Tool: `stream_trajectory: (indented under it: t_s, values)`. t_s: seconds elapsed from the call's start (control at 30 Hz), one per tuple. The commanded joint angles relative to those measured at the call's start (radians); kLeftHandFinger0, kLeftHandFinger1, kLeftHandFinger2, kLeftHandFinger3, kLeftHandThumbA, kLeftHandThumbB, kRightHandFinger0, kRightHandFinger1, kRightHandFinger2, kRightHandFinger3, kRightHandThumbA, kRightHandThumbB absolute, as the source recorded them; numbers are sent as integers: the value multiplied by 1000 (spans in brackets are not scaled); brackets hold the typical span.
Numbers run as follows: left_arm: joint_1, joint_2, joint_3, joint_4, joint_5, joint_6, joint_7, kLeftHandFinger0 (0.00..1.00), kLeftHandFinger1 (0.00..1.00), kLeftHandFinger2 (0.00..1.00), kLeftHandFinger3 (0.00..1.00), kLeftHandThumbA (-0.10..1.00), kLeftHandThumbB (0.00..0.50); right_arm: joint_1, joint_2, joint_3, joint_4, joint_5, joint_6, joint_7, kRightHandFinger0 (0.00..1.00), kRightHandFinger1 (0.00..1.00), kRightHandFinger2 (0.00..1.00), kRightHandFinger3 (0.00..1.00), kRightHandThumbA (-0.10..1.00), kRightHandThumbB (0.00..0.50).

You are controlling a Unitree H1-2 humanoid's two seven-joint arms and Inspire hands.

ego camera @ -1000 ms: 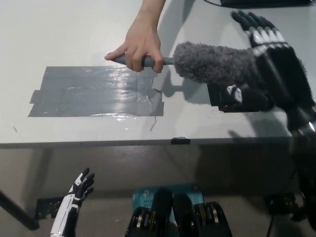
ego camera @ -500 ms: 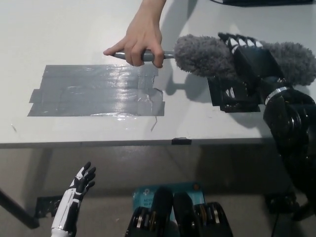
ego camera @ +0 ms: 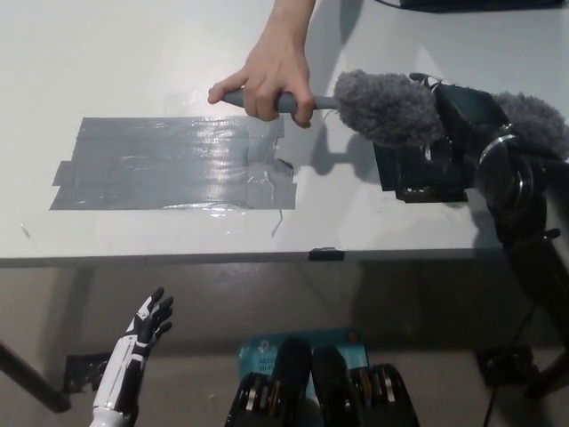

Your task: A person hands a grey duster to the robot and the robot grabs it with its right hand and places it on the black marked spot infron tof it on the desk

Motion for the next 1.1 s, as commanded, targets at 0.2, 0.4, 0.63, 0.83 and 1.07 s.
stream_trajectory:
  t_s: [0.2, 0.4, 0.63, 0.83, 1.07]
  values:
    - [-22, 15, -2, -26, 2, -25, -15, 1000, 1000, 1000, 1000, 1000, 162, -41, 4, -8, 43, -20, -312, -580, 0, 486, 898, 861, -100, 169]
    - [-27, 16, -2, -30, 2, -17, -16, 996, 1000, 1000, 1000, 1000, 153, -33, -3, -2, -9, -20, -337, -588, 1, 506, 918, 888, -100, 183]
    - [-30, 17, -3, -23, 1, -20, -18, 984, 1000, 1000, 1000, 1000, 132, -32, -13, 4, -148, -41, -318, -549, 18, 539, 966, 909, -100, 152]
    - [-35, 22, -4, -23, -2, -18, -25, 979, 1000, 1000, 1000, 1000, 134, -55, -62, -20, -188, -40, -319, -530, 0, 506, 928, 870, -100, 187]
    - [-39, 28, -5, -35, 6, -8, -31, 975, 1000, 1000, 1000, 1000, 107, -53, -108, -35, -85, -7, -338, -533, 22, 503, 897, 786, -100, 183]
